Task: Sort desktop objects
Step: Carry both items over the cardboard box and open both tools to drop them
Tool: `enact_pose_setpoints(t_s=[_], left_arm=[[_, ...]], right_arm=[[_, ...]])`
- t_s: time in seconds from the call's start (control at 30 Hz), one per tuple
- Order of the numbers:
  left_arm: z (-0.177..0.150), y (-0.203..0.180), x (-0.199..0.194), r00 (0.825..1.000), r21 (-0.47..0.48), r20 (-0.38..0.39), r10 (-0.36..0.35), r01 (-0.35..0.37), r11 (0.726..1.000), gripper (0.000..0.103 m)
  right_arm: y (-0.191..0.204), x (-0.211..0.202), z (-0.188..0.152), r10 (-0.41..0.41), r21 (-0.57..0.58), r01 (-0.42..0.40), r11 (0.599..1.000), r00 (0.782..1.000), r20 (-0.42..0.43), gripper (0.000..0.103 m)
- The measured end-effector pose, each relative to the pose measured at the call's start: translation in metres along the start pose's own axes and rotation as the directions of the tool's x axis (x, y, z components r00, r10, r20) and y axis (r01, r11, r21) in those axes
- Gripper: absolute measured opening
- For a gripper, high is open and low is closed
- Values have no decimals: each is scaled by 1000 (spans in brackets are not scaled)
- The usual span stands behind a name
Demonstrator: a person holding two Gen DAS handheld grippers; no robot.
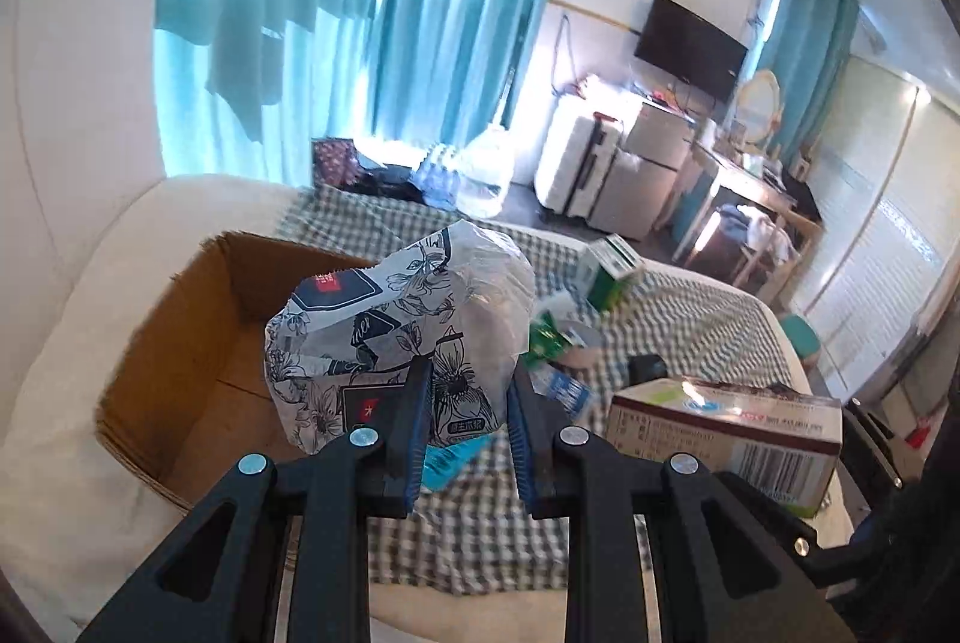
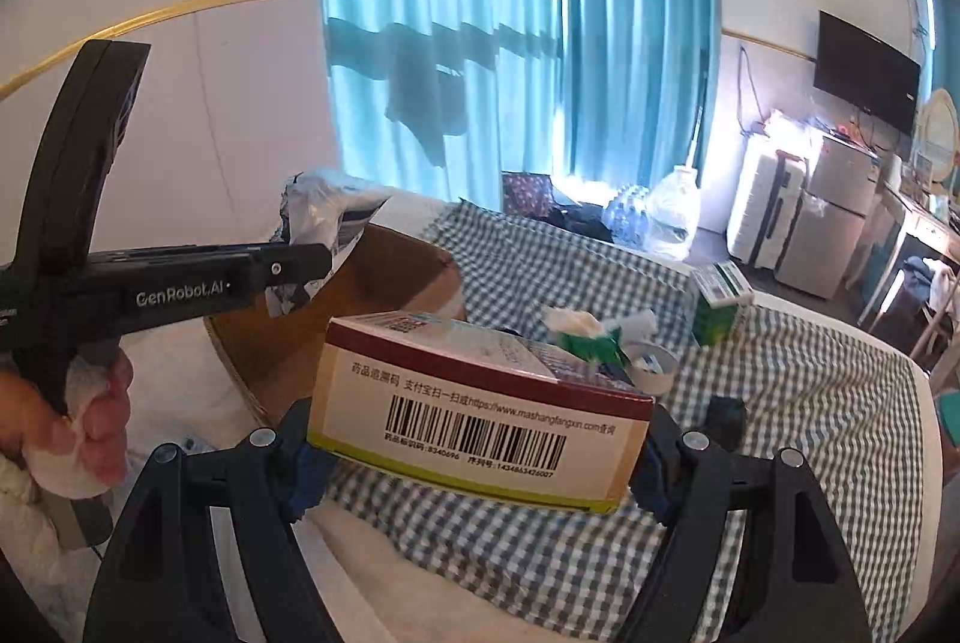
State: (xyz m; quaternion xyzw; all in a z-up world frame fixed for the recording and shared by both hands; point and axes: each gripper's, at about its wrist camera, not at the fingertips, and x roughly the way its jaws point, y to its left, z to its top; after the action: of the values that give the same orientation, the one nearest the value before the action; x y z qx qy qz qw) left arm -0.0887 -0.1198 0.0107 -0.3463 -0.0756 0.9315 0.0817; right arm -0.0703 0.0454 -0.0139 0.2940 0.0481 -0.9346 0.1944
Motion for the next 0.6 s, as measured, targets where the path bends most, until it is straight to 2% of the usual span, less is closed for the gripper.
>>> enact_pose_setpoints(t_s=[0.2,0.37,0.6], left_arm=[[12,51,-1,998,-76,0,68,-68,995,24],[7,93,19,988,-126,-53,148,-153,980,24],[-11,143,56,969,-182,-146,200,-226,957,24]], right_arm=[[34,29,26,73,-39,-73,997,997,-4,78],[57,65,42,128,-47,-129,991,992,-7,78],[88,138,58,210,-47,-214,976,974,-83,78]])
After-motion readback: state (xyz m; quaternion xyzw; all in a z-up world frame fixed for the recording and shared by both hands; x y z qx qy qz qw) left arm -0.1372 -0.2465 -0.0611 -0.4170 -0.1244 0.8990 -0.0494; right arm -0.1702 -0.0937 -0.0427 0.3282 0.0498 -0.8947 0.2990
